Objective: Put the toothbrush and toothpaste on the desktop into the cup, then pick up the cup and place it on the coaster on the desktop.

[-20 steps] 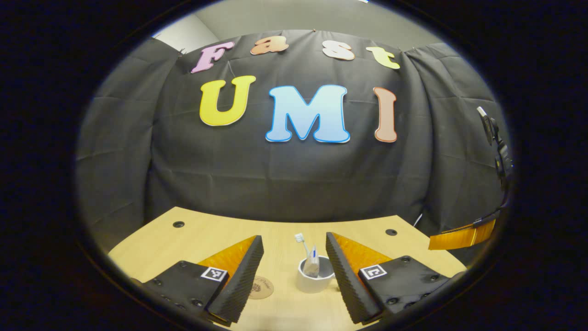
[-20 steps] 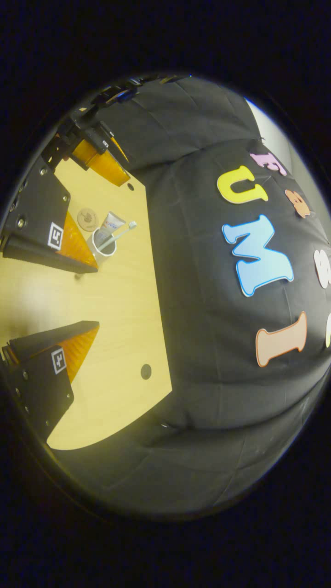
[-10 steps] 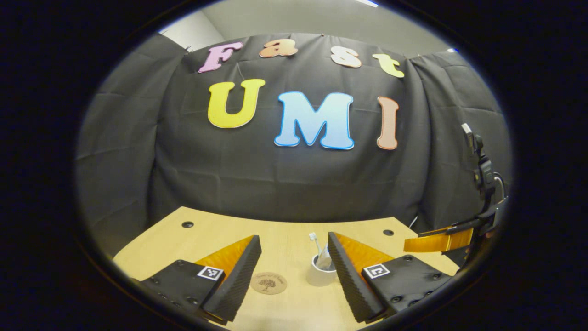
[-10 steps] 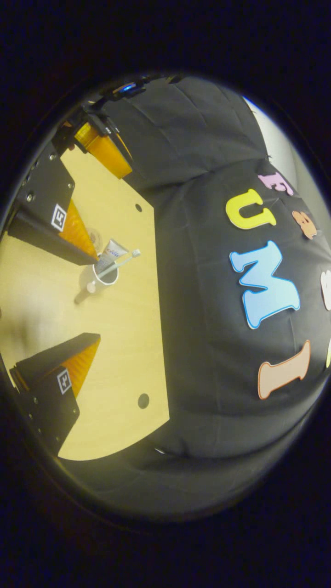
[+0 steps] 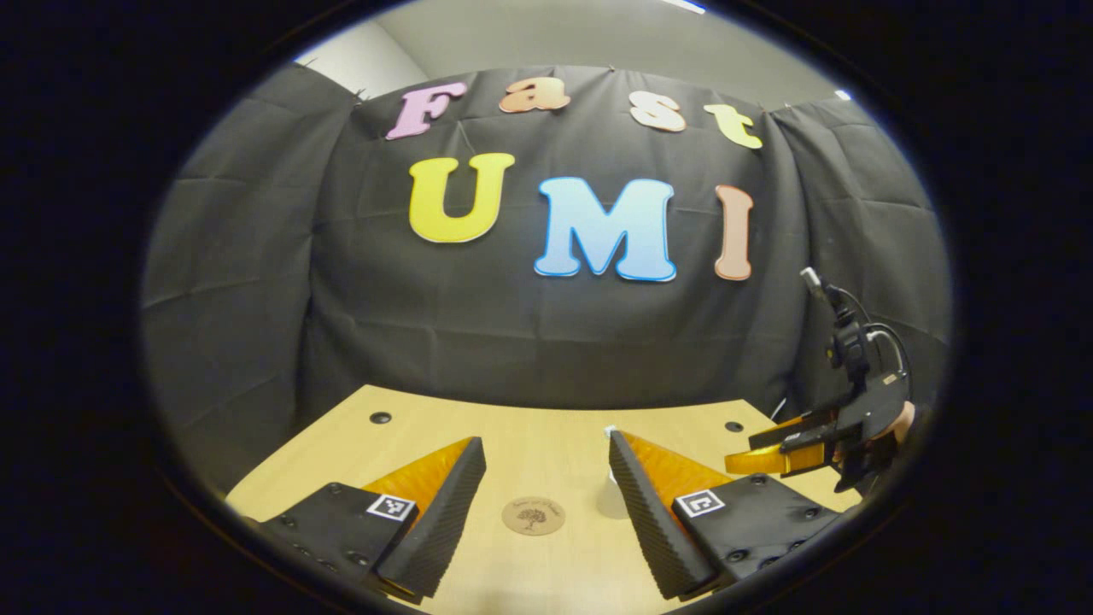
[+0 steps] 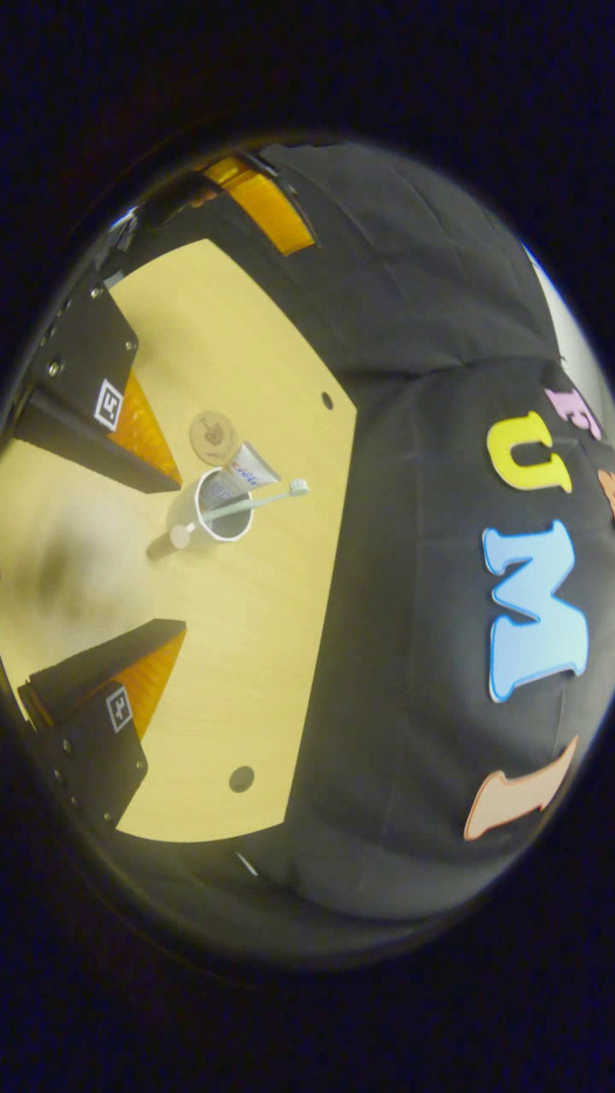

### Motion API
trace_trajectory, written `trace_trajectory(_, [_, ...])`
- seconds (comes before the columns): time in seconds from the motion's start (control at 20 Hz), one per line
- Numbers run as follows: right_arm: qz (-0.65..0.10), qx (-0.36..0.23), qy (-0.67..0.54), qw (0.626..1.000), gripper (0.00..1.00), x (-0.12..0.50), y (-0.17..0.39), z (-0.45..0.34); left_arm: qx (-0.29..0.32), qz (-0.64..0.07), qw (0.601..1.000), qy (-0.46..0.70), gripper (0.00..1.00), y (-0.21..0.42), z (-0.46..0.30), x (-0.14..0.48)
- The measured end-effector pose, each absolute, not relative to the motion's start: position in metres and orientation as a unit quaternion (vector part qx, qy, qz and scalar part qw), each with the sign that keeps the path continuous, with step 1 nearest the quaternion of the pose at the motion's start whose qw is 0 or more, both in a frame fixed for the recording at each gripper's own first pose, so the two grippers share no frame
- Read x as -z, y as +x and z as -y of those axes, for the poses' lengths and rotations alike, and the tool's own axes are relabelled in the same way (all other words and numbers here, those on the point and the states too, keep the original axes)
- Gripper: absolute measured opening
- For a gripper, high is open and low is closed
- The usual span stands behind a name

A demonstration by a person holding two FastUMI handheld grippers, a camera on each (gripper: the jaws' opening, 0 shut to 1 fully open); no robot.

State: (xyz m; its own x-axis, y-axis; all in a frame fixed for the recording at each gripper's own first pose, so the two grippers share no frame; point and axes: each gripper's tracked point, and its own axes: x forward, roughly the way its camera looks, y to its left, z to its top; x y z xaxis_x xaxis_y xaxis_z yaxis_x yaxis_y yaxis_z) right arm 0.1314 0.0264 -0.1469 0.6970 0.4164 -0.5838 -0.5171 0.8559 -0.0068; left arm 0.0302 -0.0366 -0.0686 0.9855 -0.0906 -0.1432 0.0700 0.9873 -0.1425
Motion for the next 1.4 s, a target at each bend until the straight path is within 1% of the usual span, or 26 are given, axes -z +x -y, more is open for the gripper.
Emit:
trace_trajectory(0.05, [-0.3,-0.269,-0.11,0.909,0.92,0.15,0.134,-0.031,0.033,-0.077,0.994,-0.071,0.95,0.028,0.029,0.07])
trace_trajectory(0.3, [-0.33,-0.324,-0.185,0.867,0.92,0.169,0.148,-0.048,-0.007,-0.084,0.994,-0.076,0.95,0.02,-0.007,0.08])
trace_trajectory(0.5, [-0.354,-0.345,-0.215,0.842,0.92,0.189,0.163,-0.051,-0.035,-0.09,0.993,-0.074,0.95,0.012,-0.026,0.084])
trace_trajectory(0.6, [-0.366,-0.35,-0.224,0.833,0.88,0.199,0.167,-0.051,-0.051,-0.094,0.992,-0.074,0.95,0.005,-0.036,0.087])
trace_trajectory(0.8, [-0.383,-0.36,-0.225,0.82,0.87,0.218,0.173,-0.054,-0.081,-0.107,0.988,-0.076,0.95,-0.006,-0.052,0.098])
trace_trajectory(0.9, [-0.39,-0.363,-0.23,0.815,0.82,0.224,0.175,-0.055,-0.094,-0.113,0.986,-0.077,0.95,-0.012,-0.055,0.103])
trace_trajectory(1.0, [-0.395,-0.368,-0.231,0.81,0.81,0.232,0.177,-0.059,-0.103,-0.117,0.985,-0.076,0.94,-0.016,-0.057,0.107])
trace_trajectory(1.05, [-0.395,-0.368,-0.231,0.809,0.78,0.234,0.179,-0.061,-0.107,-0.119,0.984,-0.075,0.95,-0.019,-0.057,0.108])
trace_trajectory(1.1, [-0.398,-0.37,-0.229,0.808,0.77,0.236,0.179,-0.063,-0.111,-0.121,0.984,-0.075,0.94,-0.022,-0.058,0.11])
trace_trajectory(1.15, [-0.398,-0.366,-0.231,0.809,0.77,0.239,0.182,-0.063,-0.115,-0.123,0.983,-0.077,0.94,-0.024,-0.058,0.112])
trace_trajectory(1.25, [-0.404,-0.371,-0.228,0.804,0.67,0.242,0.181,-0.066,-0.122,-0.125,0.981,-0.081,0.94,-0.028,-0.059,0.114])
trace_trajectory(1.3, [-0.398,-0.368,-0.233,0.807,0.69,0.241,0.184,-0.064,-0.126,-0.126,0.981,-0.083,0.94,-0.03,-0.06,0.115])
trace_trajectory(1.35, [-0.402,-0.372,-0.231,0.804,0.52,0.246,0.184,-0.069,-0.129,-0.126,0.98,-0.084,0.94,-0.032,-0.061,0.117])
trace_trajectory(1.4, [-0.405,-0.374,-0.23,0.802,0.53,0.247,0.182,-0.07,-0.132,-0.127,0.979,-0.085,0.94,-0.034,-0.061,0.117])
